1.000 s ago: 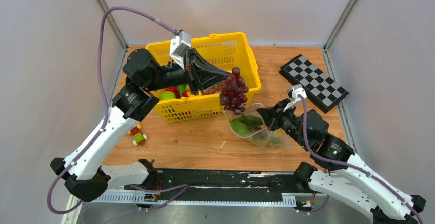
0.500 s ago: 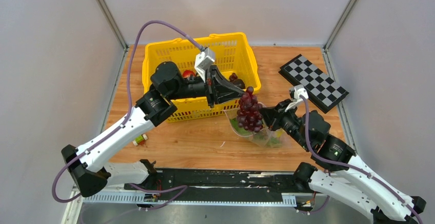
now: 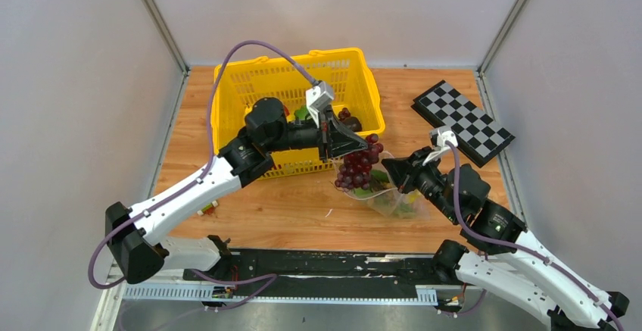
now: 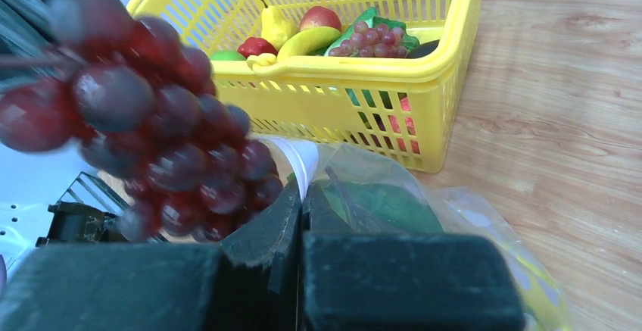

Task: Place the food in the zip-top bag and seal the zipper
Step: Place the fake fruit in the zipper food storage bag, then adjust the zipper food storage bag at the center of the board.

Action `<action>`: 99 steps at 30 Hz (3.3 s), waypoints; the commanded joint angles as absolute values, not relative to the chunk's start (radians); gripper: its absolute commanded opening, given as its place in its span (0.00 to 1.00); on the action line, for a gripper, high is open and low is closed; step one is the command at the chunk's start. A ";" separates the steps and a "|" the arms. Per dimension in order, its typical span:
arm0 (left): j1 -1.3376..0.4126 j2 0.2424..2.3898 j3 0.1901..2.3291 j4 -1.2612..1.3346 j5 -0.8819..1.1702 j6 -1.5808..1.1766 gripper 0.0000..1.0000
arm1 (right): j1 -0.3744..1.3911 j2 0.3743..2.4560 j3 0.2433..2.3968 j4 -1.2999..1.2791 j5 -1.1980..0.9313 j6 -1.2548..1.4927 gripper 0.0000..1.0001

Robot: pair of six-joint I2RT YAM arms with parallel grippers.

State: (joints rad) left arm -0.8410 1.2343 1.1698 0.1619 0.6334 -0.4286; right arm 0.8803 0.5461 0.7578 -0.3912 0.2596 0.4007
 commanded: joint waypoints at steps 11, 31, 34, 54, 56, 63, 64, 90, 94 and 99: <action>-0.922 1.239 1.150 0.282 0.640 -0.333 0.00 | 0.878 0.543 0.766 -0.323 0.303 0.482 0.01; -0.955 1.270 0.947 0.476 0.576 -0.298 0.00 | 0.879 0.519 0.759 -0.314 0.313 0.519 0.01; -0.959 1.268 0.939 0.441 0.599 -0.290 0.04 | 0.878 0.528 0.769 -0.319 0.312 0.518 0.01; -0.965 1.136 1.060 -0.171 0.385 -0.043 0.78 | 0.879 0.538 0.782 -0.330 0.340 0.510 0.01; -0.965 1.102 1.038 -0.180 0.276 -0.084 0.81 | 0.879 0.538 0.778 -0.326 0.343 0.510 0.01; -0.965 1.049 0.904 -0.131 0.096 -0.379 0.75 | 0.879 0.541 0.769 -0.314 0.337 0.510 0.02; -0.965 1.054 0.894 -0.117 0.104 -0.426 0.71 | 0.879 0.543 0.767 -0.311 0.335 0.510 0.02; -1.030 1.105 0.810 -0.038 0.002 -0.820 0.42 | 0.879 0.567 0.759 -0.281 0.318 0.520 0.01; -1.030 1.146 0.908 -0.146 -0.043 -0.709 0.10 | 0.879 0.560 0.762 -0.293 0.316 0.522 0.01; -1.029 1.134 1.013 -0.220 -0.110 -0.598 0.00 | 0.879 0.533 0.767 -0.307 0.332 0.493 0.01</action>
